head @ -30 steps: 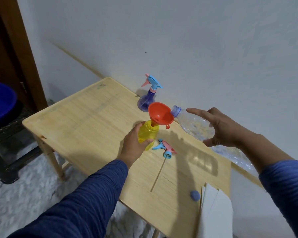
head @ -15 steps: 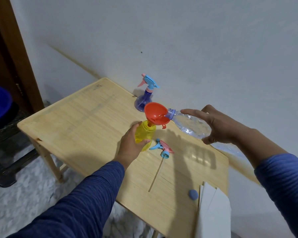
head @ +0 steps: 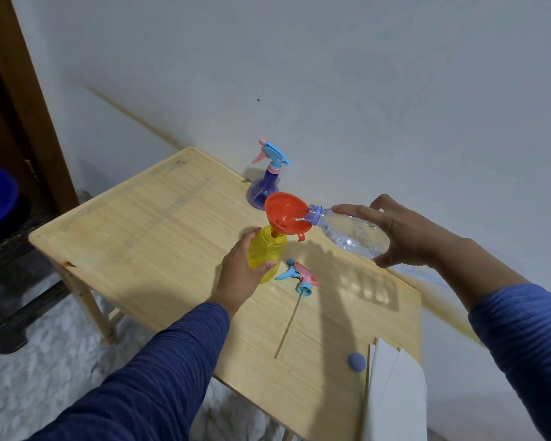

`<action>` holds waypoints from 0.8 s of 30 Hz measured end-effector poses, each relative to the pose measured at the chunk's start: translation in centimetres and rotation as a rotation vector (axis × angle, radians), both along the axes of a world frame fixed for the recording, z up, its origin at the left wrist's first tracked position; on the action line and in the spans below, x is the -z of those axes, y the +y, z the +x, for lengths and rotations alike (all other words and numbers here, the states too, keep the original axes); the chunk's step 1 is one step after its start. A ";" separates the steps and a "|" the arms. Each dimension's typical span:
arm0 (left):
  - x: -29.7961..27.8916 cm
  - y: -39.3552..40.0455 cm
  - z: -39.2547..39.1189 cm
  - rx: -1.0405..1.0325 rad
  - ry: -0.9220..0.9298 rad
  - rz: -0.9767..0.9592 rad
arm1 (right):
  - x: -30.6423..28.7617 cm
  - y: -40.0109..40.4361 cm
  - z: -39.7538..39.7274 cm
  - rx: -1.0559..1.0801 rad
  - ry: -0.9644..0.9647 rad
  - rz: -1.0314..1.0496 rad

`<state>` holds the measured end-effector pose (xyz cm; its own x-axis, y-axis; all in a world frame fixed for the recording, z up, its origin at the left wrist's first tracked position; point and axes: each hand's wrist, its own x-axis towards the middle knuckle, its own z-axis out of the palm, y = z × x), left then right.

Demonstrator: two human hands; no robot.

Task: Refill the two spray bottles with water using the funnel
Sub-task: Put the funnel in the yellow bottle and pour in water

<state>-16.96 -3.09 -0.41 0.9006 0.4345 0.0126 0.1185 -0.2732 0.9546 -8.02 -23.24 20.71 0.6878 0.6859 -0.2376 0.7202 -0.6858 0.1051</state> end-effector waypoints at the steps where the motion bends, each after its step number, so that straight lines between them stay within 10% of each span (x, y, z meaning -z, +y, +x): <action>1: 0.0 0.0 0.0 0.000 -0.003 0.000 | 0.0 0.0 0.0 0.001 0.001 0.004; 24: -0.9 0.0 -0.6 -0.003 0.014 0.004 | 2.9 -2.6 -1.3 0.206 0.008 0.696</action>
